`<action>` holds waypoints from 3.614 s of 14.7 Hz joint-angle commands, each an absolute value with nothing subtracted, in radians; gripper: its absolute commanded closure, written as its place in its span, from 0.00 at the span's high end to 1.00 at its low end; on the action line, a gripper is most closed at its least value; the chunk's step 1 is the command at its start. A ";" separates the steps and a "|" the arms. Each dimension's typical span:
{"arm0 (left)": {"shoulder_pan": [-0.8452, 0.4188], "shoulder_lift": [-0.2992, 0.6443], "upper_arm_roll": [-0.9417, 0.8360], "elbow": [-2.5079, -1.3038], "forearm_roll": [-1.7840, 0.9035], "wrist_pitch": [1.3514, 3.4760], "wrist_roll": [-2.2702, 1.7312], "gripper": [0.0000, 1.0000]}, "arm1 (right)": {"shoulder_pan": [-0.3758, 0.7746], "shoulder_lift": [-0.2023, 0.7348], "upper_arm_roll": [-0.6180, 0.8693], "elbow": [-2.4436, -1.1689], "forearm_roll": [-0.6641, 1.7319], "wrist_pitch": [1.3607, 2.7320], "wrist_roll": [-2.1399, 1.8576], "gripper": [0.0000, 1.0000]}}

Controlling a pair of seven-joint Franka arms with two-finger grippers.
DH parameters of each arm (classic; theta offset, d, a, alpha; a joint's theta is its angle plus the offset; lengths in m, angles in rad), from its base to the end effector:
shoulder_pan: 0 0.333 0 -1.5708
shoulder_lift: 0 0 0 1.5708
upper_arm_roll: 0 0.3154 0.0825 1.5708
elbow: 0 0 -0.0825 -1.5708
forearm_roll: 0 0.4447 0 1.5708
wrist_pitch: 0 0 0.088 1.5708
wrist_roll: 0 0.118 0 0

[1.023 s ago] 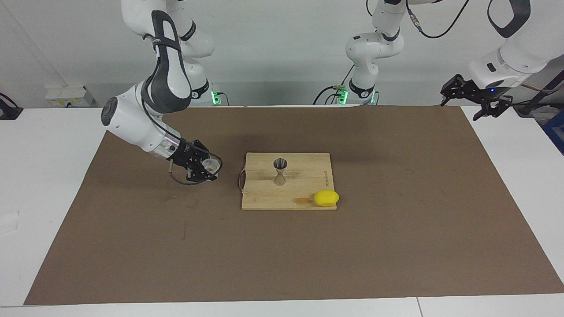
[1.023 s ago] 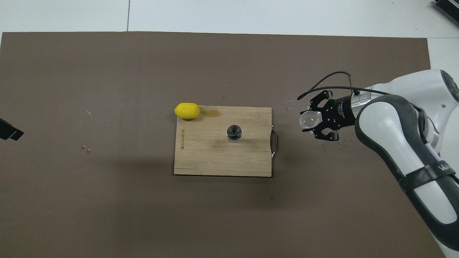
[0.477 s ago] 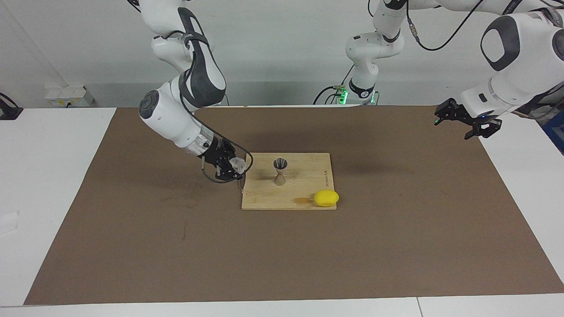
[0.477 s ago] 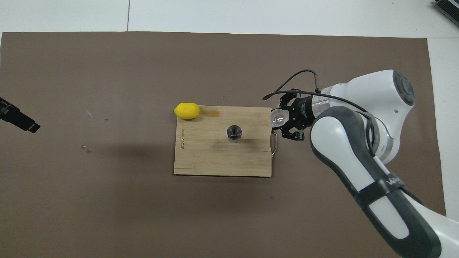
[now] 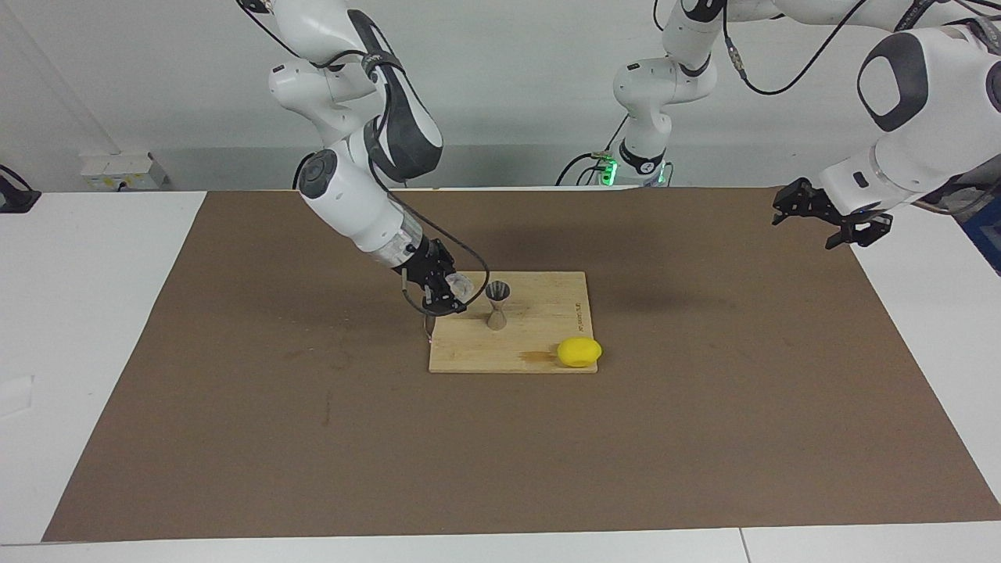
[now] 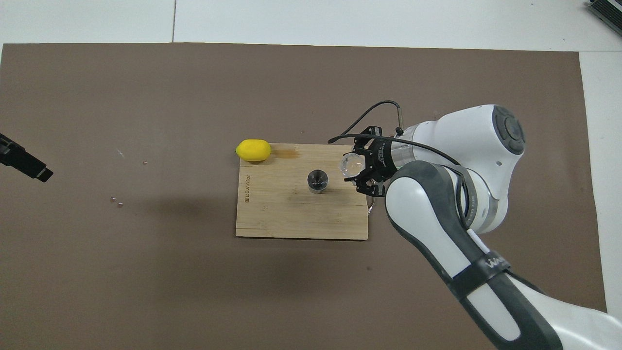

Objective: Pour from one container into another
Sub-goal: 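Tilt the glass with the right gripper to pour into the metal cup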

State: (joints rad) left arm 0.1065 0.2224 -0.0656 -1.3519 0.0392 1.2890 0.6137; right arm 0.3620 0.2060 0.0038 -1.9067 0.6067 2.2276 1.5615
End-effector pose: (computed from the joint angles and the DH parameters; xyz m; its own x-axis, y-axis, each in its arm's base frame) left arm 0.6452 0.0362 0.5657 0.8080 -0.5363 -0.2439 -0.5174 -0.8440 0.1415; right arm 0.6208 0.2620 0.3651 0.0283 -0.8719 -0.4889 -0.9995 -0.0181 -0.0256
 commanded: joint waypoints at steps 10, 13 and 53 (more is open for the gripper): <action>0.086 -0.023 -0.051 -1.785 0.020 1.540 0.603 1.00 | 0.434 0.253 -0.002 -1.875 0.496 2.296 1.654 0.00; 0.086 -0.074 -0.051 -1.916 0.008 1.666 0.604 1.00 | 0.440 0.253 -0.002 -1.870 0.457 2.296 1.684 0.00; 0.195 -0.043 -0.044 -1.588 -0.080 1.634 0.598 1.00 | 0.499 0.255 0.005 -1.835 0.158 2.267 1.766 0.00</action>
